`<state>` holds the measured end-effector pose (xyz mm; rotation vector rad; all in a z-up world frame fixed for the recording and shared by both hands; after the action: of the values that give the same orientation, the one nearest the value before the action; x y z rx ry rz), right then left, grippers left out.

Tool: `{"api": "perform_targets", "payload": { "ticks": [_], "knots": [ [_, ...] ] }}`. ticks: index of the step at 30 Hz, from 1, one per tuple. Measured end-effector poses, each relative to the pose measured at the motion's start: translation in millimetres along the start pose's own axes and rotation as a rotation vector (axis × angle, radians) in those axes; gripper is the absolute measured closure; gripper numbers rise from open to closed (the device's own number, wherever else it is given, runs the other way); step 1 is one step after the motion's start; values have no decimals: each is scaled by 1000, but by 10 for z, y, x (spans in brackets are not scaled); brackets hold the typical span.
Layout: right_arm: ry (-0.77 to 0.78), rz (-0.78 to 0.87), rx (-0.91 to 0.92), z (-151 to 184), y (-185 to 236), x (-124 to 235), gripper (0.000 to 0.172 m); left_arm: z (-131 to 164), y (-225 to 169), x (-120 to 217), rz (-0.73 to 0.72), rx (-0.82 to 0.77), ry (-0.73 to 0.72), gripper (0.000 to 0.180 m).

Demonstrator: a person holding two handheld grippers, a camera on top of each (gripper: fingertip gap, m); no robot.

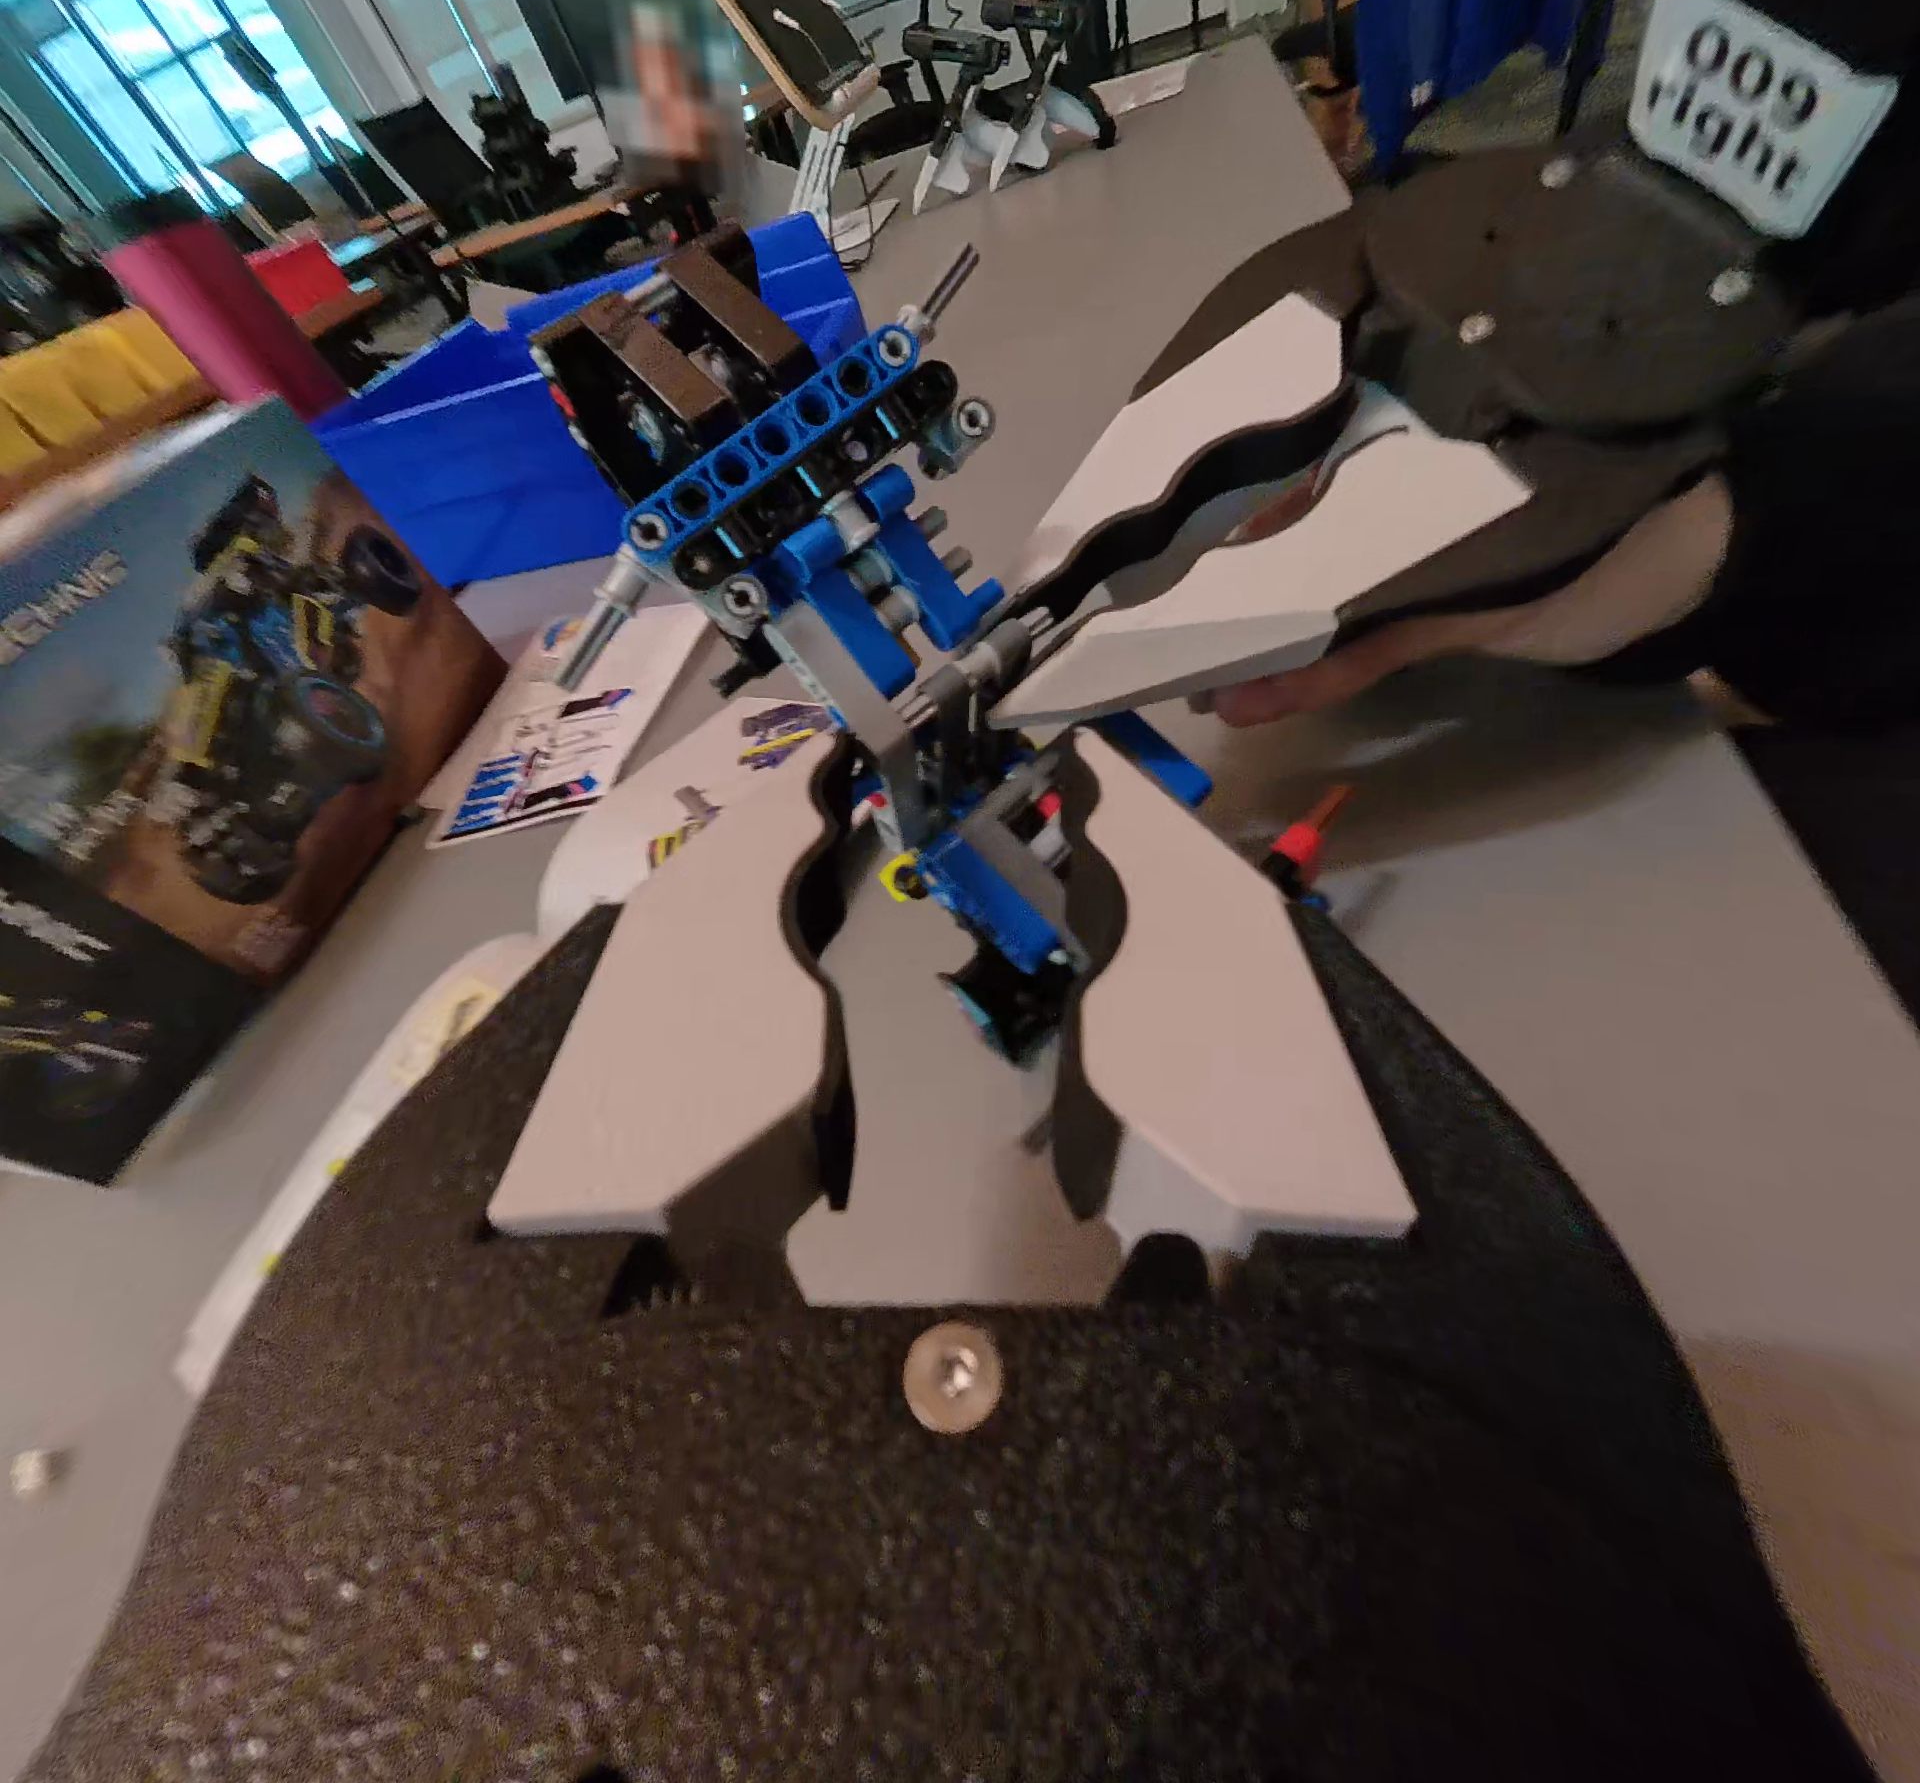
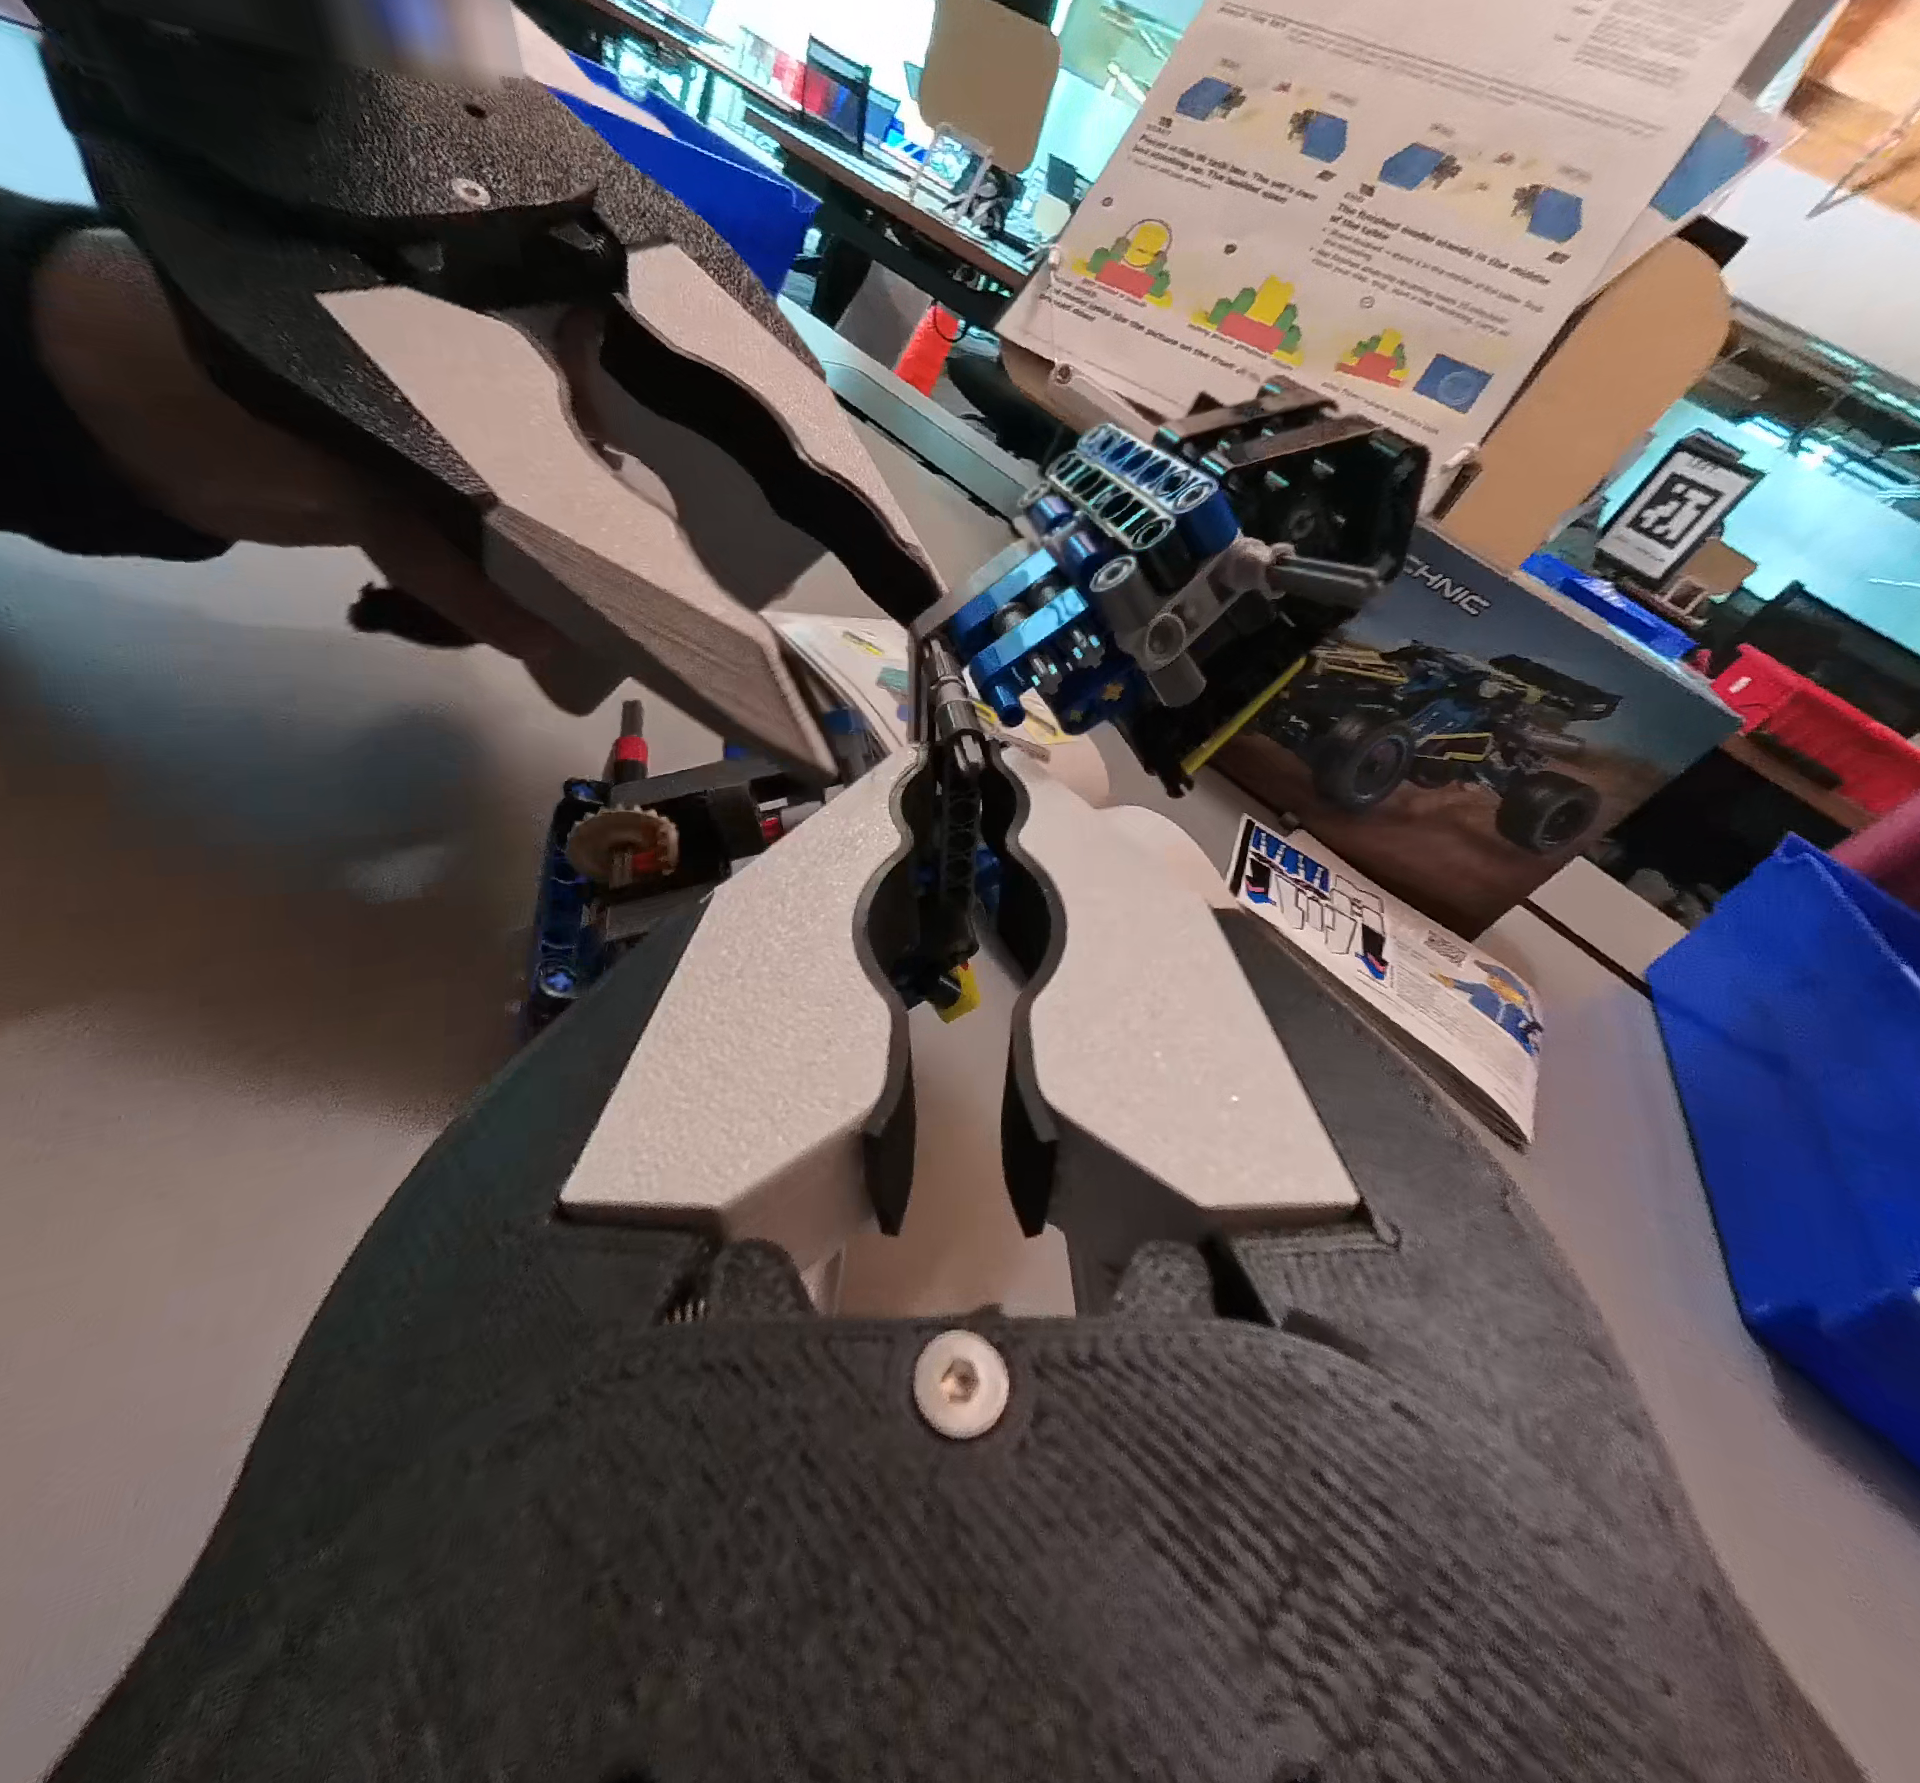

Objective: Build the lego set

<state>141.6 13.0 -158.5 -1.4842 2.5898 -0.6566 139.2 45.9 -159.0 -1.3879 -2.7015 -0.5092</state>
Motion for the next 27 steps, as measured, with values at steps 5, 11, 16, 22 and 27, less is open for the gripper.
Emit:
{"api": "perform_targets", "payload": {
  "ticks": [5, 11, 16, 22, 27],
  "knots": [
    [1, 20, 0, 16, -18, 9, 166, -22, -58, -47, -61, 86, 29, 130],
    [-48, -19, 53, -13, 43, 79, 166, -64, -27, 7, -76, 130, -36, 155],
    [-31, 40, 105, -13, 52, 71, 166, -66, -5, -32, -170, 136, 19, 157],
    [-27, 54, 116, -9, 53, 61, 165, -59, -15, -27, -255, 190, 29, 158],
    [-33, 60, 146, -14, 72, 71, 165, -85, -61, 6, -176, 256, -33, 154]
  ]
}}
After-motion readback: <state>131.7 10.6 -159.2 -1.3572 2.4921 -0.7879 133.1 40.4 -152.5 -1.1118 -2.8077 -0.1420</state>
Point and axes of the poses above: each gripper's, where its closed fingertips meet, x back along the fingers, z out of its underside, y = z × x across the jaws, the point moved 2 cm from there along x, back along the fingers, and after that the axes turned 6 degrees about -z, right-handed, at the moved point
